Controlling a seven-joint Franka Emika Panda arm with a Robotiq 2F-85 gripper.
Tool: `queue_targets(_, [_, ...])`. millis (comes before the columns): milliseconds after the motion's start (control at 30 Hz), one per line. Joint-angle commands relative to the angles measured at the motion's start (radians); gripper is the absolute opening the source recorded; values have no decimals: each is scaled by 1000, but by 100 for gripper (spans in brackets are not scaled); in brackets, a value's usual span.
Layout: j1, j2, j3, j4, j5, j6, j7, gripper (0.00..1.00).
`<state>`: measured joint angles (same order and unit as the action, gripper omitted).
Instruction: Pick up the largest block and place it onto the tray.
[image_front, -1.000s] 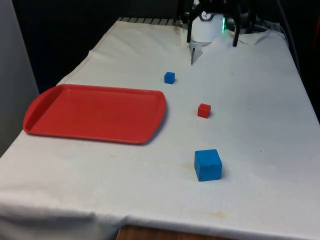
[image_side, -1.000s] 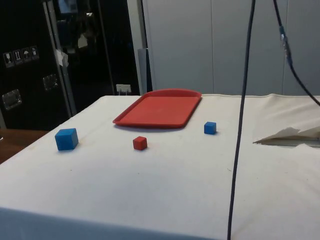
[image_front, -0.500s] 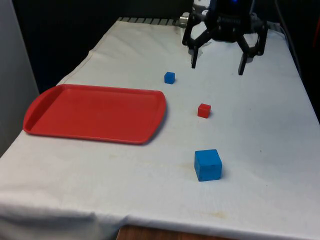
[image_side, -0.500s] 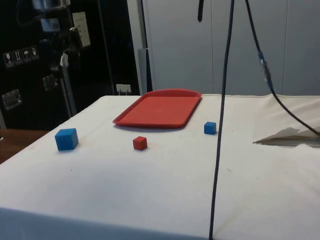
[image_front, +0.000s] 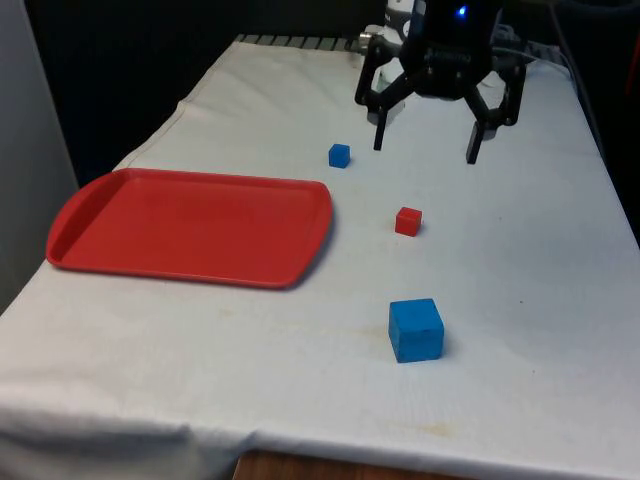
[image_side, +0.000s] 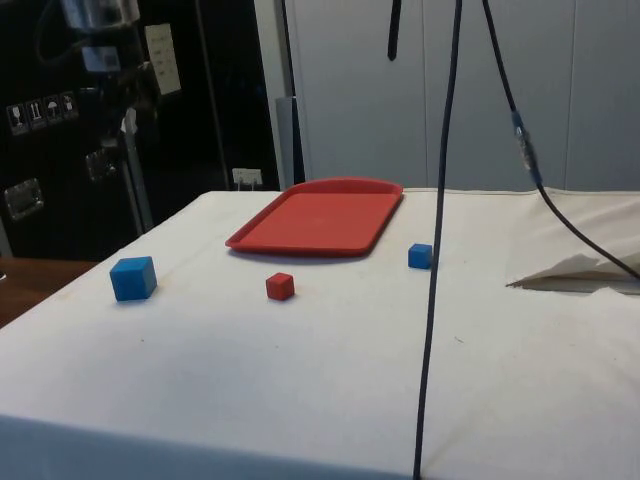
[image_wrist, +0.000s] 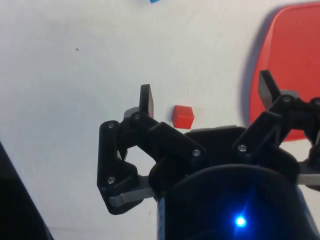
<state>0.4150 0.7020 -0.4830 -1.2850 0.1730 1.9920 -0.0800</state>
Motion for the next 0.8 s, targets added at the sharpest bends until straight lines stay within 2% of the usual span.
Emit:
queue_targets(0, [-8,13,5,16,6,-2,-6,100])
queue_targets(33, [-11,23,5,25,7,8,-8,100])
queue_targets(67, [-4,17,0,15,0,12,-3,100])
queue_targets(100, [-5,23,0,21,1,16,-4,100])
queue_targets(133, [-13,36,6,35,9,22,-11,100])
queue_targets(333, [-20,79,7,56,17,80,-23,100])
queue_targets(367, [-12,68,0,46,10,73,-15,100])
queue_targets(400, [-20,84,6,58,18,88,-25,100])
queue_targets(600, [-29,123,11,74,36,123,-56,100])
queue_targets(633, [-19,113,0,61,27,124,-46,100])
queue_targets(667, [-30,129,11,77,41,126,-62,100])
queue_targets(767, [-33,146,10,86,58,135,-79,100])
